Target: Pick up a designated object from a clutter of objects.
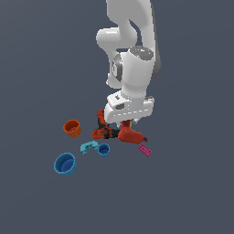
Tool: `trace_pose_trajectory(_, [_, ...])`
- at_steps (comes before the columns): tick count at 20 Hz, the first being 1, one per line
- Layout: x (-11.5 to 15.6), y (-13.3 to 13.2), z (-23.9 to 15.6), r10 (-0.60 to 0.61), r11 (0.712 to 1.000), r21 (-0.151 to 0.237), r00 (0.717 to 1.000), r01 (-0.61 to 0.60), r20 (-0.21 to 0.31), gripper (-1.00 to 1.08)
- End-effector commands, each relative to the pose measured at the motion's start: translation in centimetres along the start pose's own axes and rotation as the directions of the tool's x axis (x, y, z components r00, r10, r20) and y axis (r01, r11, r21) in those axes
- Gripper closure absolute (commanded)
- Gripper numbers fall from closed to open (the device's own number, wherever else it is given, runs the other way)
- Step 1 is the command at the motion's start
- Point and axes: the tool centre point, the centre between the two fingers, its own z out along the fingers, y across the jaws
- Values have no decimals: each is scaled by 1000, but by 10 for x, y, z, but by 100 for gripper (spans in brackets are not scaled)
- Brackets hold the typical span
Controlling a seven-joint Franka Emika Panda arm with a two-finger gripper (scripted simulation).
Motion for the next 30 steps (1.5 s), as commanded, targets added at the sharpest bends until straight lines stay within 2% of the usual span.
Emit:
trace_pose_trajectory(1, [-6,-6,-22,0,1000,-1,1000,0,-4,108])
trace_pose_trajectory(20, [-56,-56,-185,0,1000,2,1000,0,4,108])
trace_pose_trajectory(30, [-69,-71,-236,1,1000,3,1000,-1,6,108])
